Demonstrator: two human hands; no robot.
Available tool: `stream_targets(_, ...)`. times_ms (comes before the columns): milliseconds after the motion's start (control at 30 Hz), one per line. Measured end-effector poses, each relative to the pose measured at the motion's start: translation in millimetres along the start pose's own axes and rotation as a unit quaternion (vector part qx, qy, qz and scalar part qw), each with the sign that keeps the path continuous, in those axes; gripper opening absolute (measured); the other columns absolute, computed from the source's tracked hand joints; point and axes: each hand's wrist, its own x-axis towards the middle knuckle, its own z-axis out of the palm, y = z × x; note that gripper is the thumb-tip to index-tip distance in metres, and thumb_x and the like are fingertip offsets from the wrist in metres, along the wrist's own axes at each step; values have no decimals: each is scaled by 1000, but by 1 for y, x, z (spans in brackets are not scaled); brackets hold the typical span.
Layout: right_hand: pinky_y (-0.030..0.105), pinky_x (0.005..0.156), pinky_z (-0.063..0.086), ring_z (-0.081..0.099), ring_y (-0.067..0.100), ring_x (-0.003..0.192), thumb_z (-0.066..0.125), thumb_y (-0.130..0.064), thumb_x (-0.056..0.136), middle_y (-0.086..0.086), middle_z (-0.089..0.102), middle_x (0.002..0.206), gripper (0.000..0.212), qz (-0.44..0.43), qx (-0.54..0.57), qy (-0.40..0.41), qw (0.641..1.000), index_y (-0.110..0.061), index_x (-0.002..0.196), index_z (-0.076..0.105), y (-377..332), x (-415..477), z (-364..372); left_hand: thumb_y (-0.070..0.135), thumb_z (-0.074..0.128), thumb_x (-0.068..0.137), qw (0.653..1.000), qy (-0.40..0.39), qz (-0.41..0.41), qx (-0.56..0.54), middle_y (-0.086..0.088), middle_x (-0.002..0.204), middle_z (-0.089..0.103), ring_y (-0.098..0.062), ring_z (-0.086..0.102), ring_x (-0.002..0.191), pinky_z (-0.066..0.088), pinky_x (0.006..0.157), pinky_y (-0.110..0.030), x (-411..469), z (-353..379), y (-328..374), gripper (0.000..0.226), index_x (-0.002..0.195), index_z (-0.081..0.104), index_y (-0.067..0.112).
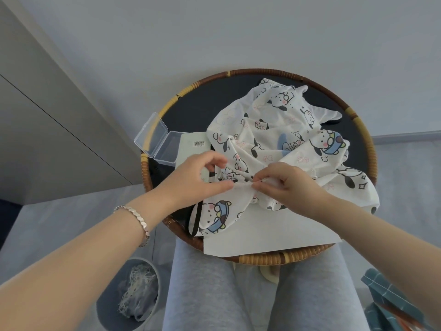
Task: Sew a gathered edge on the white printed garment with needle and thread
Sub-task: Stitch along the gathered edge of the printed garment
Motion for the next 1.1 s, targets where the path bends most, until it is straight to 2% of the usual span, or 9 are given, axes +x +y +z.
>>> stream_targets(133,5,64,36,48,-16,70,66,-20,84,-20,47,65,5,-12,0,5,1000,-20,88,68,-4,-2,-1,37,69,78,997,-61,25,-33,21,101,62,13,52,100,36,84,-4,6,16,16,32,109,60,34)
stream_targets(267,6,59,36,50,-14,73,64,-24,84,-21,48,69,3,0,14,-6,1000,-27,85,63,-5,-4,-3,32,70,79,997,-26,34,-64,16,79,64,8,57,76,44,71,-8,8,27,21,5,80,66,34)
stream_targets(333,10,60,39,50,-15,73,63,-26,85,-22,48,72,5,12,22,-7,1000,-30,84,60,-4,-4,-3,28,69,81,996,3,33,-80,14,71,59,3,53,68,46,69,-17,6,32,21,13,72,62,35)
stream_targets(400,11,58,43,51,-13,69,62,-27,86,-21,51,73,7,26,31,-12,999,-32,83,59,-4,-4,-2,25,66,83,996,25,42,-77,12,70,55,1,49,63,43,64,-19,2,37,21,15,72,58,31)
stream_targets(533,13,51,42,49,-2,55,59,-26,88,-12,54,66,18,44,42,-25,998,-37,74,56,-6,-4,1,24,61,88,995,27,26,-94,23,56,54,6,46,51,33,50,-8,-4,44,21,12,77,56,26)
stream_targets(733,17,49,40,43,2,50,58,-25,89,-8,51,60,9,63,51,-49,995,-27,82,63,-6,-2,-2,24,67,82,983,43,-15,-179,15,71,65,7,59,68,45,66,-8,-2,47,21,9,76,65,29)
stream_targets(833,16,50,36,39,2,48,55,-22,90,-7,44,59,11,77,75,-45,993,-23,89,65,-6,1,-9,17,65,84,972,66,-36,-220,4,77,71,-5,65,74,51,72,-16,-1,45,22,7,82,68,23)
stream_targets(1000,30,73,41,49,15,73,40,-10,93,-10,63,76,26,112,116,5,987,-27,84,56,-7,9,-26,13,64,85,976,81,-4,-200,14,69,68,4,61,67,46,66,-8,-4,42,26,16,77,64,27)
stream_targets(1100,13,54,36,43,3,52,34,-7,96,-11,63,81,29,76,26,2,997,-25,85,52,-9,10,-34,14,64,85,977,79,13,-200,16,71,70,5,63,73,45,70,-7,-8,42,27,13,79,66,25)
